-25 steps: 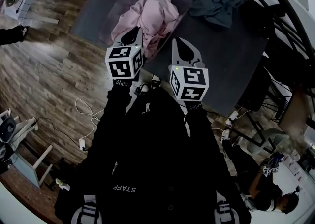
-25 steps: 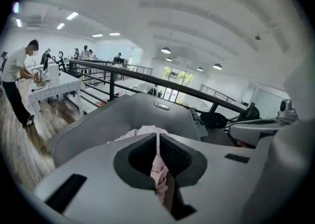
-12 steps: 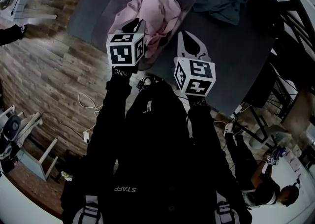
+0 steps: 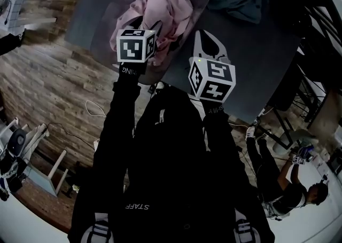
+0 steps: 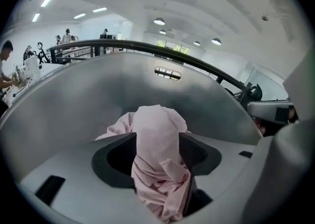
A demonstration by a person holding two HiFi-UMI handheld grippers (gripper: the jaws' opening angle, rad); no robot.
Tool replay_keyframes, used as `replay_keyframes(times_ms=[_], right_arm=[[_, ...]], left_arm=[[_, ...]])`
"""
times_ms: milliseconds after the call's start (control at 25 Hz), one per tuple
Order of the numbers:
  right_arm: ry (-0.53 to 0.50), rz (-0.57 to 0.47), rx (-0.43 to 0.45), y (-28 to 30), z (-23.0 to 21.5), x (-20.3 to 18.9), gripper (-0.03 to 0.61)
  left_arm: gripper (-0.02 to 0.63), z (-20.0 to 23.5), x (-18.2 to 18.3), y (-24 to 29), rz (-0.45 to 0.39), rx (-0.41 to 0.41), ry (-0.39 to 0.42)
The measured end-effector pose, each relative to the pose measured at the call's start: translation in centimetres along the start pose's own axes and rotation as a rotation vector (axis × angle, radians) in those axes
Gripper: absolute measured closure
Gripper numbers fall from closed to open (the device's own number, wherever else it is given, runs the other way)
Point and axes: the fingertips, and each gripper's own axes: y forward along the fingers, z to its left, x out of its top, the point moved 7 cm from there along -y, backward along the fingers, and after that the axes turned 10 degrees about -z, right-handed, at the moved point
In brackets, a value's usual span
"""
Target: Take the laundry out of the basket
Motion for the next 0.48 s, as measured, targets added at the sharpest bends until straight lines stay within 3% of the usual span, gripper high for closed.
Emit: replay_keyframes(times_ms=[160, 480], right_arm=[[-0.003, 0.021, -0.020, 0.8, -0.6, -0.5, 0.565], [0.015, 0.051, -0.019, 1.1, -1.2, -1.8, 0.565]], left_arm=[[0.284, 0.8, -1.1, 1.7, 0.055, 0.006, 0.001], [0.062, 2.2, -3.2, 6.0, 0.190, -0.020, 0.051]])
